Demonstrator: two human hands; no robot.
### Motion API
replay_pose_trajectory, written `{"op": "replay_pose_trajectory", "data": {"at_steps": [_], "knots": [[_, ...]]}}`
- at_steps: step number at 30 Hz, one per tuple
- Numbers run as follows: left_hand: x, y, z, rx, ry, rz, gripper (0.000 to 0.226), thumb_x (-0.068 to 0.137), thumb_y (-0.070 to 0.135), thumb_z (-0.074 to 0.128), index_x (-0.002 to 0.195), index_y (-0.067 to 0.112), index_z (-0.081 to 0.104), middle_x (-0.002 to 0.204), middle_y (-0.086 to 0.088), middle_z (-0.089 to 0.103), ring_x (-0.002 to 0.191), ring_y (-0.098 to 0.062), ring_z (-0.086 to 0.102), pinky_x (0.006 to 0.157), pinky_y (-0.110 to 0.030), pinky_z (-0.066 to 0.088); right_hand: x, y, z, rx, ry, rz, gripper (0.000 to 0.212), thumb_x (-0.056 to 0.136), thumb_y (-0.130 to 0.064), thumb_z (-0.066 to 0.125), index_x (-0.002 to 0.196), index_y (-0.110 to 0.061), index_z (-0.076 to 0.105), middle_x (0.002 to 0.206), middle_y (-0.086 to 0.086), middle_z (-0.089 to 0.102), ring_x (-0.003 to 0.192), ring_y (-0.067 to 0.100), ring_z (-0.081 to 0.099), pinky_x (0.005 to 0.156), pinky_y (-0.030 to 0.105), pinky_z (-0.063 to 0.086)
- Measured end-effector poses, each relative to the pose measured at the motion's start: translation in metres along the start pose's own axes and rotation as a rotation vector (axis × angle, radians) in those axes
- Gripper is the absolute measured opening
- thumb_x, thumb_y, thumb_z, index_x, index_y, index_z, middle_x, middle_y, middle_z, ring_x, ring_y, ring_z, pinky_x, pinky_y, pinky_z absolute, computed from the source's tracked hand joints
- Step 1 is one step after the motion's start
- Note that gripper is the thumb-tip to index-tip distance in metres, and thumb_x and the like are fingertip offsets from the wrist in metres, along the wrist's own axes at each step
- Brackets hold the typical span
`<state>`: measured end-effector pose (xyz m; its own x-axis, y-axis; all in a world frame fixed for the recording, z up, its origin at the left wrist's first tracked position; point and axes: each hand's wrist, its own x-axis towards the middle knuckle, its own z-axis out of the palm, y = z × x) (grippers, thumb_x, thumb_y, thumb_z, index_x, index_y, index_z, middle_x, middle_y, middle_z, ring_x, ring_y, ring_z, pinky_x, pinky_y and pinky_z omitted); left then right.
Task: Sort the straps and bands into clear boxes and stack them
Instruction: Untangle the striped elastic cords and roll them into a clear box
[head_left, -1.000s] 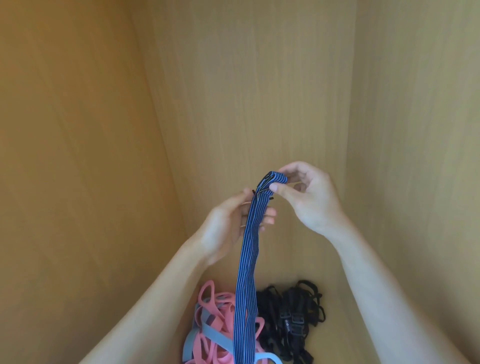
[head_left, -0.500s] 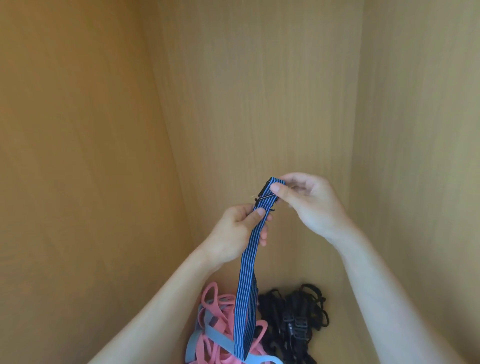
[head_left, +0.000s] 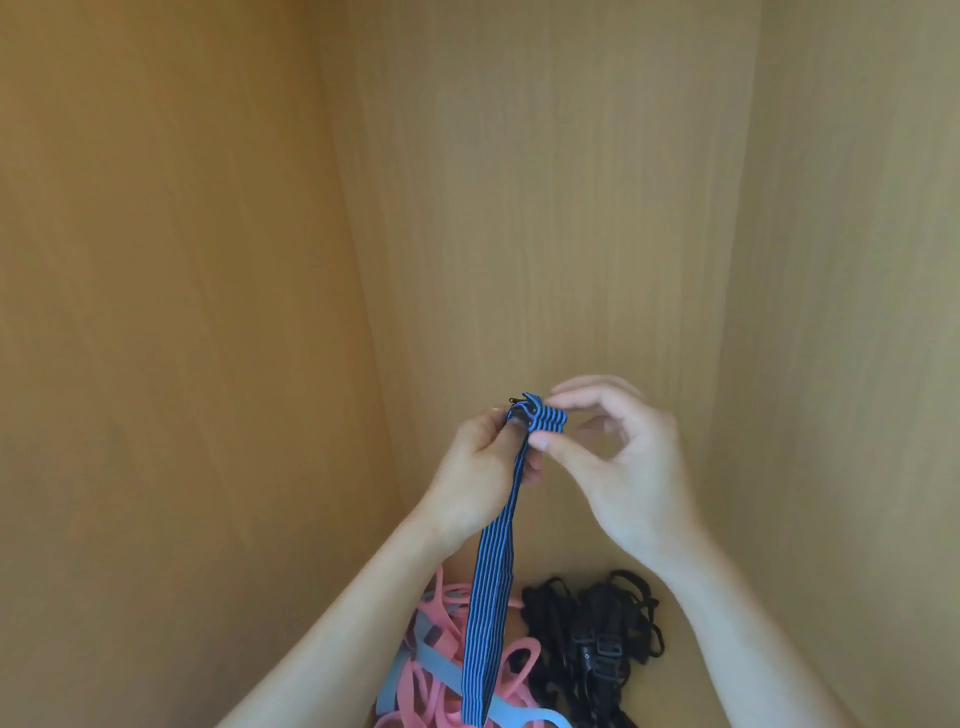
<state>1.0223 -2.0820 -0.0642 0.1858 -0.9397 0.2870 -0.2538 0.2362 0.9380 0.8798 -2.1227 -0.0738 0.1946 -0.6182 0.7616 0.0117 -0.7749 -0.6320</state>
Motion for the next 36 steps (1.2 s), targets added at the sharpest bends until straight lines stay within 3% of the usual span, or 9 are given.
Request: {"op": "replay_pose_trajectory", "data": {"at_steps": [2,4,8,12,18,22,29,32,36], "knots": [[-0.002,0.000,-0.002,0.007,0.011,0.026,0.032,0.106,0.005,0.039,0.083,0.010,0.061,0.065,0.004,0.062,0.062,-0.008,0.055,0.063,-0.020,0.045,-0.011,0.001,0.001,-0.086,-0.065,-0.024,0.034,0.075,-0.018,0.087,0.098,-0.034,0.067,0.126,-0.020,0.062,0.123,0.004,0.057,0.098,0.015,0.042],[-0.003,0.000,-0.003,0.002,0.000,0.031,0.029,0.105,0.007,0.040,0.090,0.006,0.065,0.078,-0.014,0.068,0.073,-0.020,0.060,0.071,-0.033,0.049,-0.015,0.002,-0.001,-0.120,-0.149,-0.034,0.039,0.075,-0.016,0.087,0.099,-0.034,0.061,0.137,-0.023,0.056,0.131,-0.002,0.050,0.106,0.009,0.032],[-0.005,-0.002,-0.007,-0.095,-0.061,0.003,0.026,0.107,0.011,0.042,0.111,-0.001,0.065,0.094,-0.016,0.076,0.083,-0.027,0.075,0.072,-0.033,0.061,-0.021,0.005,-0.001,-0.209,-0.132,-0.170,0.040,0.071,-0.006,0.089,0.097,-0.020,0.062,0.129,-0.016,0.063,0.120,0.005,0.058,0.098,0.009,0.037],[-0.007,-0.004,-0.010,-0.292,-0.104,-0.063,0.013,0.106,0.002,0.040,0.116,-0.002,0.047,0.082,-0.015,0.076,0.079,-0.028,0.076,0.067,-0.033,0.061,-0.030,0.009,0.002,-0.214,-0.071,-0.229,0.039,0.070,-0.001,0.088,0.097,-0.013,0.064,0.128,-0.007,0.065,0.114,0.008,0.060,0.093,0.007,0.041],[-0.010,-0.006,-0.017,-0.544,-0.210,-0.099,0.010,0.104,0.004,0.042,0.111,0.005,0.048,0.091,-0.020,0.073,0.087,-0.036,0.074,0.082,-0.046,0.060,-0.032,0.011,0.008,-0.325,0.007,-0.294,0.035,0.070,-0.006,0.090,0.095,-0.012,0.065,0.128,-0.009,0.066,0.115,0.015,0.060,0.097,0.037,0.049],[-0.018,-0.009,-0.023,-0.532,-0.282,-0.101,0.023,0.103,0.009,0.043,0.126,0.008,0.048,0.112,-0.027,0.070,0.108,-0.044,0.068,0.082,-0.041,0.058,-0.029,0.012,0.009,-0.331,0.045,-0.294,0.033,0.072,-0.007,0.088,0.095,-0.013,0.065,0.126,-0.007,0.066,0.116,0.016,0.060,0.095,0.042,0.050],[-0.022,-0.015,-0.017,-0.398,-0.210,-0.030,0.050,0.089,0.019,0.061,0.134,0.010,0.041,0.101,-0.014,0.069,0.100,-0.032,0.068,0.087,-0.041,0.054,-0.034,0.011,0.021,-0.382,-0.009,-0.270,0.039,0.069,0.004,0.086,0.099,-0.013,0.066,0.129,-0.007,0.065,0.118,0.018,0.056,0.095,0.043,0.051],[-0.021,-0.016,-0.016,-0.421,-0.162,-0.041,0.051,0.090,0.011,0.059,0.137,0.009,0.040,0.094,-0.013,0.064,0.090,-0.027,0.062,0.083,-0.041,0.050,-0.035,0.010,0.020,-0.350,-0.069,-0.223,0.030,0.076,-0.005,0.082,0.100,-0.016,0.068,0.133,-0.013,0.063,0.125,0.016,0.052,0.102,0.044,0.045],[-0.019,-0.015,-0.017,-0.505,-0.171,-0.072,0.055,0.089,-0.004,0.052,0.141,0.006,0.038,0.092,-0.012,0.061,0.079,-0.022,0.060,0.074,-0.034,0.050,-0.029,0.005,0.015,-0.062,-0.067,-0.070,0.022,0.086,-0.004,0.075,0.098,-0.021,0.070,0.126,-0.014,0.066,0.127,0.013,0.053,0.105,0.023,0.040]]}}
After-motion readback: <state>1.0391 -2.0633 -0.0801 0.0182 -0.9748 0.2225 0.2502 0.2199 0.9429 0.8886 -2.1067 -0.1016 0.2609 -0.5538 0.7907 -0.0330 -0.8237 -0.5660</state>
